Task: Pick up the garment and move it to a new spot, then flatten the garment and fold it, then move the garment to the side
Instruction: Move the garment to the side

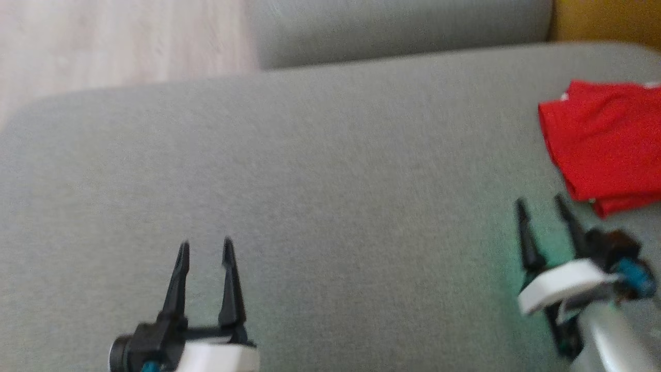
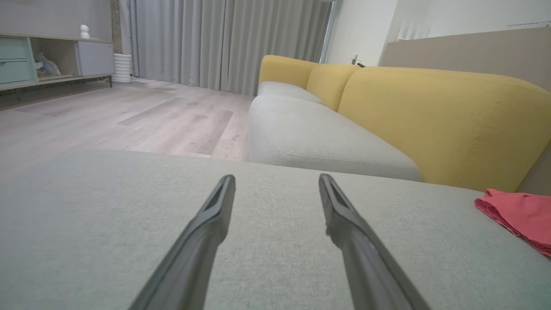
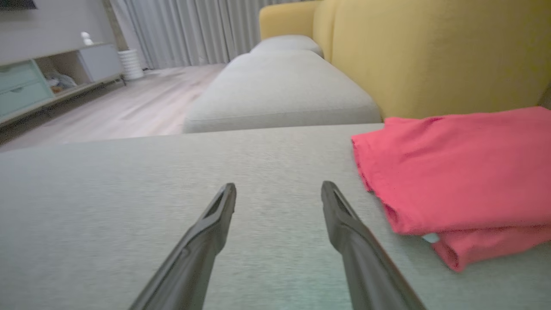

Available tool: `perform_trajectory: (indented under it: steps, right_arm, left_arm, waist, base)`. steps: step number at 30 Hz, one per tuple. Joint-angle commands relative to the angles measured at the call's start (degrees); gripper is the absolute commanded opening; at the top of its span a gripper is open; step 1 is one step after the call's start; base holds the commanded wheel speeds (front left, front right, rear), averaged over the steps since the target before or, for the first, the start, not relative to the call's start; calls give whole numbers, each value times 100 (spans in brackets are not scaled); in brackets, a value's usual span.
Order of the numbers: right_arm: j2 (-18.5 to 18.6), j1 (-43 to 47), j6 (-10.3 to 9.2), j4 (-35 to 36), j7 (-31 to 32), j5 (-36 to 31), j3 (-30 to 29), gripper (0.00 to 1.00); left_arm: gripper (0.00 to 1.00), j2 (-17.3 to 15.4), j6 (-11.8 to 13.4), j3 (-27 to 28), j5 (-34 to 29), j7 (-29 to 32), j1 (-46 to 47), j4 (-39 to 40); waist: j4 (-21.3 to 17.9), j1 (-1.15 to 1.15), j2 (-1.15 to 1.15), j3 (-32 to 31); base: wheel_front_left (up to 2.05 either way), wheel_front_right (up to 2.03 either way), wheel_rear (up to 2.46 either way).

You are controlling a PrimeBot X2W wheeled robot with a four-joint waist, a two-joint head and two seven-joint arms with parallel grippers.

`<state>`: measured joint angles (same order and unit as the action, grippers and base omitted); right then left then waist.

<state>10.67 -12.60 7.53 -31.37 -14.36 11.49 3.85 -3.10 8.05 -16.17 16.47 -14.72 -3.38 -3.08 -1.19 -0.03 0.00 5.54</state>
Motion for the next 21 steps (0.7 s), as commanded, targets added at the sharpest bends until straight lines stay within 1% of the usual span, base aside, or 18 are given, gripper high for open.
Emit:
perform_trajectory:
  steps: [1,3,6,10,15,21]
  right_arm:
    - [-19,75,-4,344,-62,20,212,100]
    - [-187,398,-4,621,-62,-14,217,100]
    - [-363,838,-4,1108,-63,-374,209,100]
    - [-608,1343,-4,1573,-63,-596,144,100]
    - [-727,1641,-4,1594,-63,-661,263,100]
    - [-768,1704,-4,1546,-63,-715,370,100]
  left_arm:
    - [100,23,-35,255,-63,-28,1,144]
    - [100,23,-129,354,-163,-28,-113,113]
    - [100,23,-235,530,-292,-28,-274,67]
    - [100,23,-312,745,-520,-28,-441,45]
    - [100,23,-460,924,-656,-28,-591,-35]
    - [100,23,-637,1020,-773,-28,-658,-152]
  waist:
    - [413,3,0,-649]
    - [504,3,0,-801]
    - [591,3,0,-982]
    - [608,3,0,-1123]
    - [557,3,0,-1253]
    - [469,3,0,-1295]
  base:
    - [0,0,0]
    - [0,0,0]
    - [0,0,0]
    - [0,0,0]
    - [0,0,0]
    - [0,0,0]
